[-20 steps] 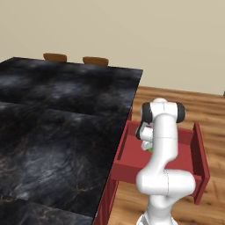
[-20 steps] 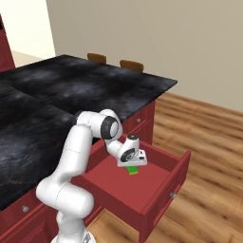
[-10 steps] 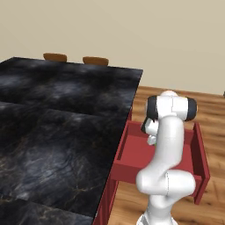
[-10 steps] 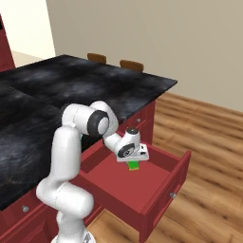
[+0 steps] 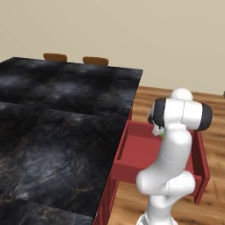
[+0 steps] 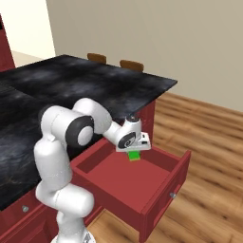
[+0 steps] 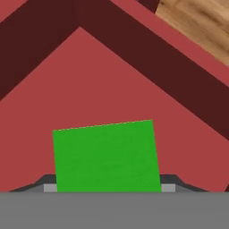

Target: Restock the sink supplies by placing the sponge and soap dispenser on the counter and next to the sink. Make sure the soap dispenser is upright.

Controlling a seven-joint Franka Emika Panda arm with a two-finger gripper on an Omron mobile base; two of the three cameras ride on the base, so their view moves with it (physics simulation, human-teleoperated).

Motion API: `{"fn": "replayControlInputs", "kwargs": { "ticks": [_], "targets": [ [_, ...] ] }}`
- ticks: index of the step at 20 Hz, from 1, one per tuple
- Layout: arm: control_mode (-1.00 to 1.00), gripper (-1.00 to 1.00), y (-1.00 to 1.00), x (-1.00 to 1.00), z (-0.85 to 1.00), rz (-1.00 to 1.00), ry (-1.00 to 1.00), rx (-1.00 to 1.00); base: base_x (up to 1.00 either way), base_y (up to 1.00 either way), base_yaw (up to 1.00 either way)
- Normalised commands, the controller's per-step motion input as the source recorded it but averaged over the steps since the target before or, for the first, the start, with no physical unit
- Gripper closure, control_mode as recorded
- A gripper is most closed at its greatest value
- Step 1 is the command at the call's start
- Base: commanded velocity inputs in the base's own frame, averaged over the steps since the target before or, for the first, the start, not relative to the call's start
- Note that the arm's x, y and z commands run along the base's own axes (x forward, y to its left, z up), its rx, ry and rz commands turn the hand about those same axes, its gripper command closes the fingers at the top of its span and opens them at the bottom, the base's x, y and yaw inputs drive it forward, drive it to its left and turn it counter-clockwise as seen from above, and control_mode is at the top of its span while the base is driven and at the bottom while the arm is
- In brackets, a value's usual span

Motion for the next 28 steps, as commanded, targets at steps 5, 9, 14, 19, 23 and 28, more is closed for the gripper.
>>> {"fn": "replayControlInputs", "kwargs": {
  "ticks": [5, 9, 14, 19, 23, 28],
  "targets": [
    [-1.0, 1.0, -0.11, -0.21, 1.0, -0.03, 0.0, 0.07, 0.0, 0.0, 0.0],
    [-1.0, 1.0, -0.02, -0.56, 1.0, -0.09, -0.04, 0.07, 0.0, 0.0, 0.0],
    [-1.0, 1.0, 0.02, -0.78, 0.81, -0.12, -0.09, 0.02, 0.0, 0.0, 0.0],
    [-1.0, 1.0, 0.23, -0.91, 0.56, -0.15, -0.11, 0.0, 0.0, 0.0, 0.0],
    [-1.0, 1.0, 0.35, -0.79, 0.61, -0.1, -0.14, 0.0, 0.0, 0.0, 0.0],
    [-1.0, 1.0, 0.51, -0.62, 0.54, -0.04, -0.16, 0.0, 0.0, 0.0, 0.0]
  ]
}}
